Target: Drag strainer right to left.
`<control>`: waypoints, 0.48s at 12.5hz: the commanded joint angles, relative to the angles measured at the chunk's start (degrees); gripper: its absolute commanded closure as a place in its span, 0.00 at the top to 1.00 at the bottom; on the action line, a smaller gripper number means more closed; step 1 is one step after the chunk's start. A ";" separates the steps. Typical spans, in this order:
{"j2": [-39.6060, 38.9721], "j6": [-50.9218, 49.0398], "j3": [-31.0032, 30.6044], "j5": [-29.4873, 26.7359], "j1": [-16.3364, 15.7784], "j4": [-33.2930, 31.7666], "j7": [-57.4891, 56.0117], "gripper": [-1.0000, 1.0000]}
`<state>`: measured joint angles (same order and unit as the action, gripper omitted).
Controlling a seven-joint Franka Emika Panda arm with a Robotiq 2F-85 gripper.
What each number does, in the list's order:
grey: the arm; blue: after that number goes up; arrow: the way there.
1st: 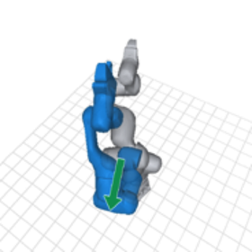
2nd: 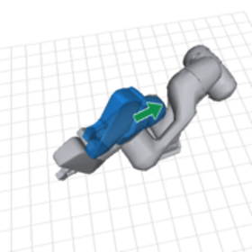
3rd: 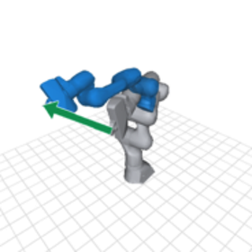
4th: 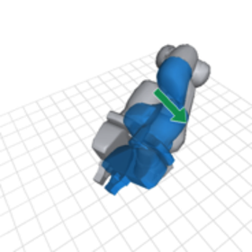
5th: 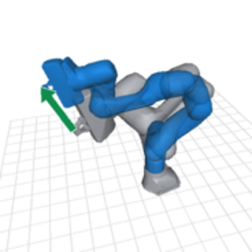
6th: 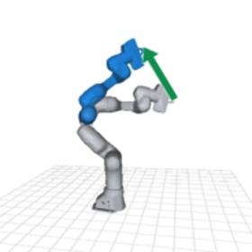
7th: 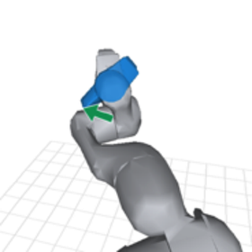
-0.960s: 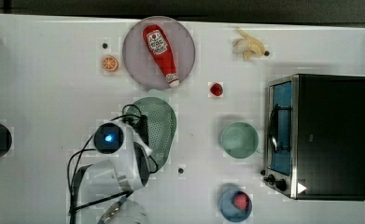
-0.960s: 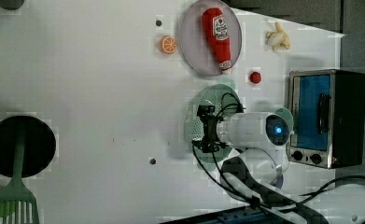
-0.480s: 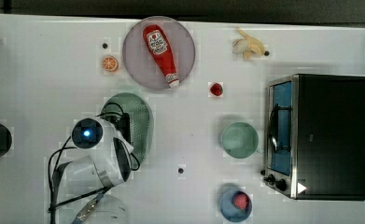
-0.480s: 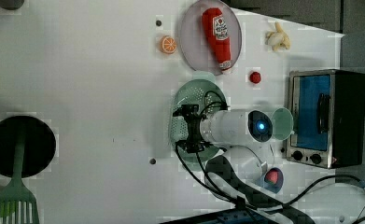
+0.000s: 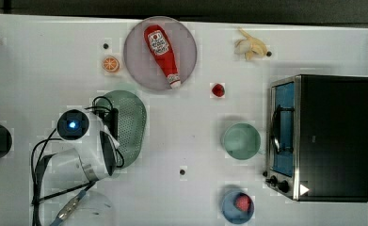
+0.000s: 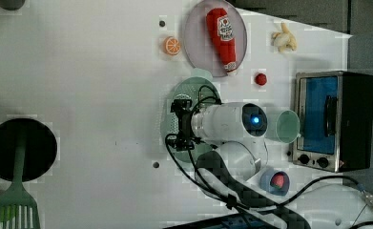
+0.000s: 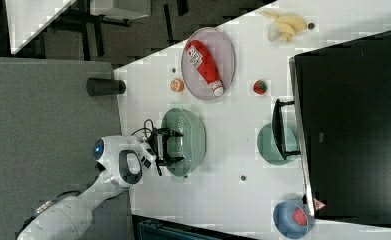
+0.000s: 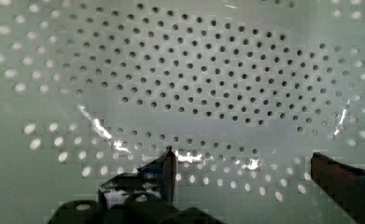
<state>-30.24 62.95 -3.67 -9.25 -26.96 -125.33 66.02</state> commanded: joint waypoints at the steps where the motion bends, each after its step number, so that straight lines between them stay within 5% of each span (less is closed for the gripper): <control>1: -1.86 0.77 -1.98 0.71 -4.52 4.06 6.95 1.00; 6: -4.04 0.05 -1.95 0.47 -7.01 8.26 7.90 1.00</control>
<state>-34.44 63.28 -5.62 -9.27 -31.95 -118.40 71.62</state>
